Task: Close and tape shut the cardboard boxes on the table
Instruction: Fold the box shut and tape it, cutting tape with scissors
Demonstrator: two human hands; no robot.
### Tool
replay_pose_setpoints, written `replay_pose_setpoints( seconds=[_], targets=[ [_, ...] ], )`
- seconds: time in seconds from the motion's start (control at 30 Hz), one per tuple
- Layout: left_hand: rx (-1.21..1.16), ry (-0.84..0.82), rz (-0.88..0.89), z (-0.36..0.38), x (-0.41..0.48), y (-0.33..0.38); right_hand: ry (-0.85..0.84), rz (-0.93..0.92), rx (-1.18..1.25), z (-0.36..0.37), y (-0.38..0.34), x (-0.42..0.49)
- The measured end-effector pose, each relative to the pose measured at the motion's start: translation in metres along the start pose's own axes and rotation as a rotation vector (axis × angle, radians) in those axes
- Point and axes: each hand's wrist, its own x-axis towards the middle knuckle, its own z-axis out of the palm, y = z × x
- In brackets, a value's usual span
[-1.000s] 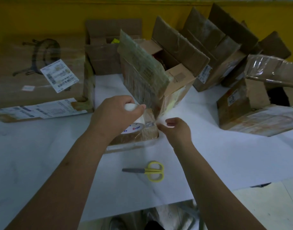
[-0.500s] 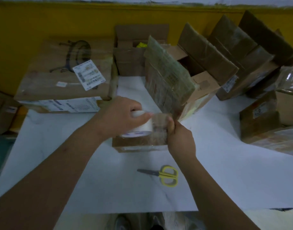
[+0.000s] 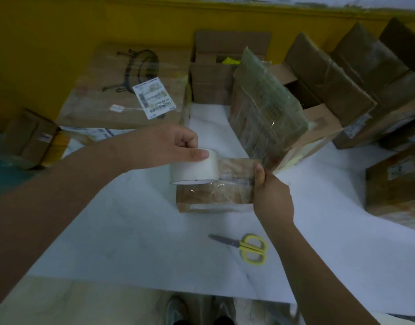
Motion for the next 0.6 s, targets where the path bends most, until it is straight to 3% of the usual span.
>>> replay_pose_setpoints(
  seconds=[0.1,0.23,0.3,0.47,0.6],
  targets=[
    [0.12,0.032,0.064,-0.006,0.001,0.01,0.031,-0.009,-0.065,0.004,-0.005,-0.003],
    [0.55,0.165,0.166,-0.018,0.002,0.022,0.055,-0.004,-0.157,0.004,-0.007,-0.005],
    [0.703,0.188,0.136,-0.021,-0.003,0.013,0.049,-0.002,-0.18,0.003,-0.007,-0.004],
    [0.644,0.112,-0.09,0.005,-0.015,-0.034,0.05,-0.012,-0.197,0.003,-0.007,-0.006],
    [0.597,0.152,-0.177,0.028,-0.01,-0.06,0.04,-0.034,-0.188,0.002,-0.006,-0.007]
  ],
)
